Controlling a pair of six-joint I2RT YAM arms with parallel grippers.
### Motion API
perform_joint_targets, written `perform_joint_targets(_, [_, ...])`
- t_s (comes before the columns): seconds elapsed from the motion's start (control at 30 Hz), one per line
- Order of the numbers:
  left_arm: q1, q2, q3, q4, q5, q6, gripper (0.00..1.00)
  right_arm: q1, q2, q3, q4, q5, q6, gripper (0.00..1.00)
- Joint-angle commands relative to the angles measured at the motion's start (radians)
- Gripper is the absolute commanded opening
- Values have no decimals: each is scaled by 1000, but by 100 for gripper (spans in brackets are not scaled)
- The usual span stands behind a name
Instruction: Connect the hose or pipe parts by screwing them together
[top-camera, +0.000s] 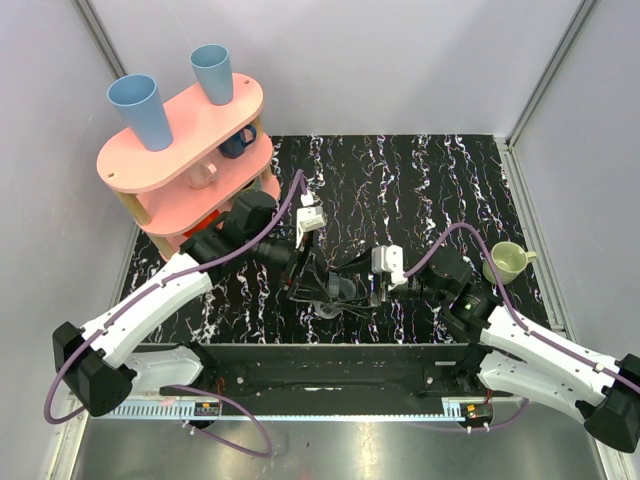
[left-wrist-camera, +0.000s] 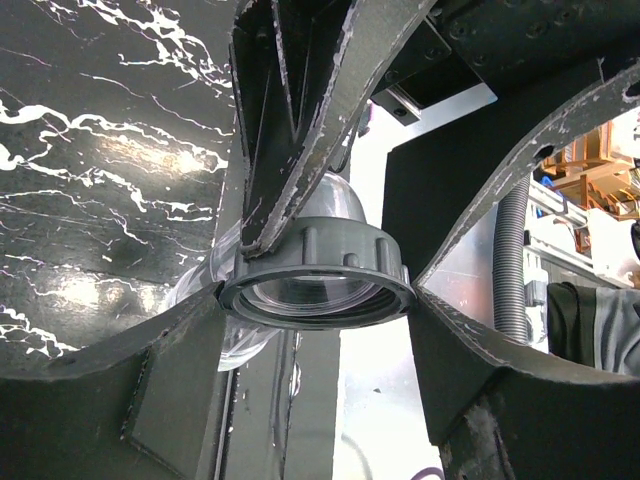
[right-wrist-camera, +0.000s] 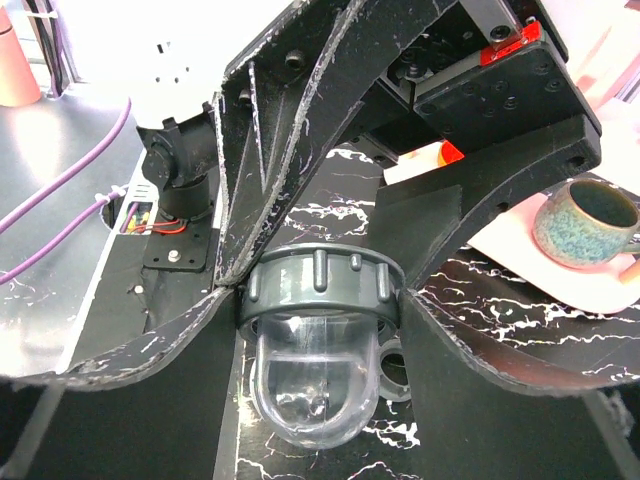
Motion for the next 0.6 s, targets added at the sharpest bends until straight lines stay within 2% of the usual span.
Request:
perform_joint_targets(0.0, [13, -37, 7, 122, 15, -52, 0, 3, 4, -4, -1, 19, 6, 71])
perform_joint_targets(0.1, [13, -35, 4, 120, 18, -50, 0, 3, 7, -2, -3, 23, 6, 77])
perform_joint_targets(0.57, [13, -35, 0, 118, 16, -50, 0, 3, 44, 5, 23, 25, 0, 82])
